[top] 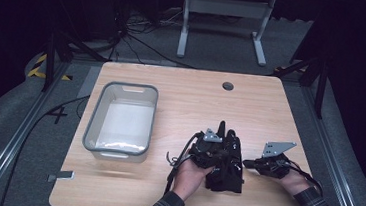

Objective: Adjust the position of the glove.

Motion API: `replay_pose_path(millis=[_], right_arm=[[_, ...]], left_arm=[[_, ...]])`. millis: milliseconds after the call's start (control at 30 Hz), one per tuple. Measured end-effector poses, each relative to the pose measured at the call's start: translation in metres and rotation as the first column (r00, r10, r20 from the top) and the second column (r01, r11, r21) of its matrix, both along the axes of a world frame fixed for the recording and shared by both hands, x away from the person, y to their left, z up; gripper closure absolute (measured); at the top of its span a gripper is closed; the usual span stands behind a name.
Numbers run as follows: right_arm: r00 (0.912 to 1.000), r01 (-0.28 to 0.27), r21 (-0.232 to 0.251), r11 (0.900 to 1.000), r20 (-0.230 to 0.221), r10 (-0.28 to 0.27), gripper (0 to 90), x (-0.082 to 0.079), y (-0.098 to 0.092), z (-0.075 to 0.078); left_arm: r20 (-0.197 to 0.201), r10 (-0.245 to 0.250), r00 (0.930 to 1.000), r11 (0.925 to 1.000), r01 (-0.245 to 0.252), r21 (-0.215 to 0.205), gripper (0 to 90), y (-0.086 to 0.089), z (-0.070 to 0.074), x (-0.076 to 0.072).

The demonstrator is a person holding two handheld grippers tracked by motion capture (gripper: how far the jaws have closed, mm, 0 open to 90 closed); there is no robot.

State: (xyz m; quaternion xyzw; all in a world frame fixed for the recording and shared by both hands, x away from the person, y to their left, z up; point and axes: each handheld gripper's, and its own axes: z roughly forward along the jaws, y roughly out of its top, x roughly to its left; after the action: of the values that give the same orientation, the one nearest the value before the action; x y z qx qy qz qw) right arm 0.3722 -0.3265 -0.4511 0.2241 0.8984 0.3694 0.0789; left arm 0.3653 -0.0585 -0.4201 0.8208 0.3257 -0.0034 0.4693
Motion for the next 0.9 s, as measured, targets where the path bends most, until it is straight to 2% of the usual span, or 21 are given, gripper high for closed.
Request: replay_pose_path(millis=[300, 467, 733, 833, 900], right_arm=[[1.0000, -0.004, -0.004, 1.000, 0.000, 0.004, 89.8, 0.001, 0.002, -0.001], [1.0000, -0.003, -0.006, 1.000, 0.000, 0.003, 89.8, 0.001, 0.001, -0.001], [1.0000, 0.001, -0.007, 1.000, 0.001, -0.001, 89.8, 0.001, 0.000, 0.000], [1.0000, 0.004, -0.012, 1.000, 0.002, -0.004, 89.8, 0.000, -0.001, 0.000], [1.0000, 0.005, -0.010, 1.000, 0.002, -0.005, 89.7, -0.001, -0.002, 0.000]], left_arm=[[-0.011, -0.040, 0.9991, 0.9991, 0.040, 0.012, 85.8, -0.019, -0.007, 0.002], [-0.004, -0.061, 0.9982, 0.9982, 0.061, 0.003, 80.4, -0.022, -0.006, 0.001], [0.028, -0.059, 0.9979, 0.9981, 0.059, -0.017, 77.3, -0.011, 0.005, -0.002], [0.039, -0.053, 0.9978, 0.9986, 0.053, -0.003, 81.9, -0.005, 0.008, -0.001], [0.039, -0.030, 0.9988, 0.9995, 0.030, 0.014, 84.7, 0.003, 0.007, -0.001]])
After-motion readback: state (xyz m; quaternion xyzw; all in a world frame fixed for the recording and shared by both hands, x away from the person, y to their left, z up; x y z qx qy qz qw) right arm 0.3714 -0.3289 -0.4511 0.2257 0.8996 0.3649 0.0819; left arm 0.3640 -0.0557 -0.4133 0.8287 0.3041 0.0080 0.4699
